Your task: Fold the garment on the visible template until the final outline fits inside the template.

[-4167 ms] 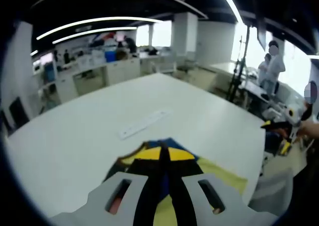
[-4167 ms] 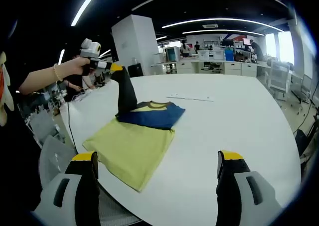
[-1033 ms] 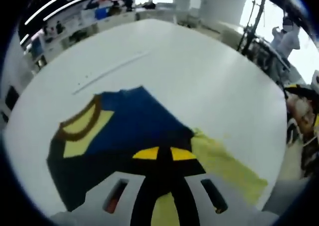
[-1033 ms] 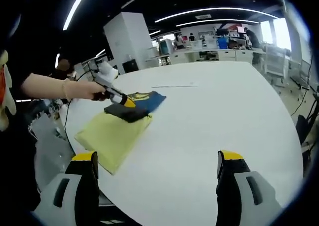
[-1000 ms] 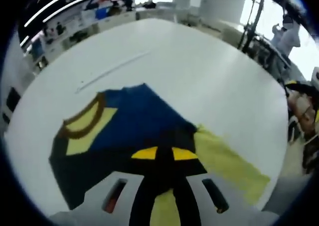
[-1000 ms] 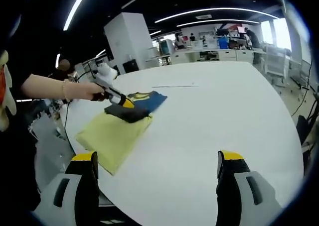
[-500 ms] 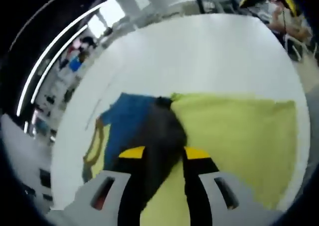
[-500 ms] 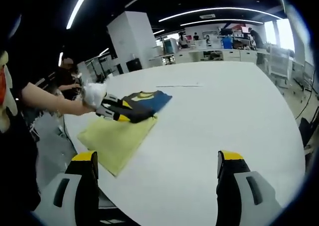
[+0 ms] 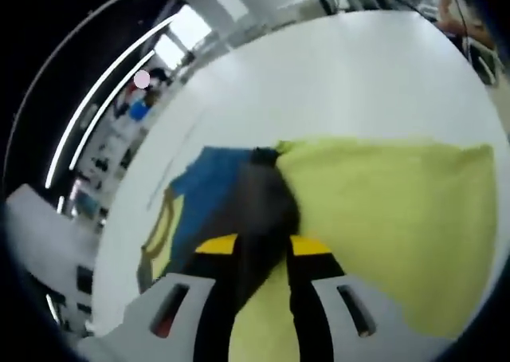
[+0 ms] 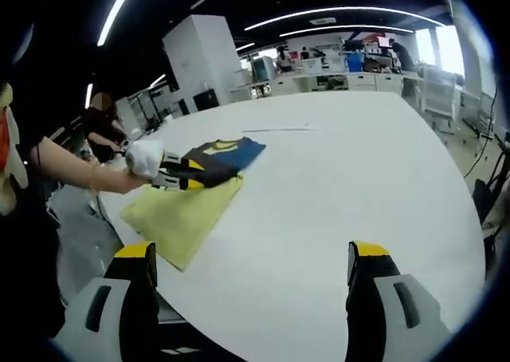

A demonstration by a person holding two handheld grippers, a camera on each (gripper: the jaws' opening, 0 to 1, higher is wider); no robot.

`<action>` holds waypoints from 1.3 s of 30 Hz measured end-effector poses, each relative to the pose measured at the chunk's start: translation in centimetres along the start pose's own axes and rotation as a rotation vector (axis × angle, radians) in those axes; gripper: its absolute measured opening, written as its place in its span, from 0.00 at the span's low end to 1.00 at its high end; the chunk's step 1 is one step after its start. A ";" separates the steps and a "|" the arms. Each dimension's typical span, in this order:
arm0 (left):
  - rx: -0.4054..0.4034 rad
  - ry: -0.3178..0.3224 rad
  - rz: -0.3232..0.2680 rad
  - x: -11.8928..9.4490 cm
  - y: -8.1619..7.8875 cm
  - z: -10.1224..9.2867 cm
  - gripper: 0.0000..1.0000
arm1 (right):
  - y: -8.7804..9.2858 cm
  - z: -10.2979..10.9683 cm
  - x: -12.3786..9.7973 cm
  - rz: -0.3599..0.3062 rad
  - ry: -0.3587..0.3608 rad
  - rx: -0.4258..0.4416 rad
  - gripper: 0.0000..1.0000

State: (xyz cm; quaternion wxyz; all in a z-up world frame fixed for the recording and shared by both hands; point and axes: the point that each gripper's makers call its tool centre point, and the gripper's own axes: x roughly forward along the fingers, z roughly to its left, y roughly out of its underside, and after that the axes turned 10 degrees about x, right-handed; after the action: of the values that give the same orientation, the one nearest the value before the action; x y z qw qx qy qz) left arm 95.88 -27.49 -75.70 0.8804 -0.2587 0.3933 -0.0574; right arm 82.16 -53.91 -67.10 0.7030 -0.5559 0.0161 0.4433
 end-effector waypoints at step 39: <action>-0.589 0.168 -0.111 -0.1 -3.6 -3.3 0.13 | -1.1 0.5 -0.4 -0.013 0.010 -0.020 1.00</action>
State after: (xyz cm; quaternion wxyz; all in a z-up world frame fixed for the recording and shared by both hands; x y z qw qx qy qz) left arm 93.74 -31.90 -75.67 0.7274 -0.5182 0.4496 -0.0101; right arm 82.39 -53.73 -65.85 0.7002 -0.5651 0.0118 0.4362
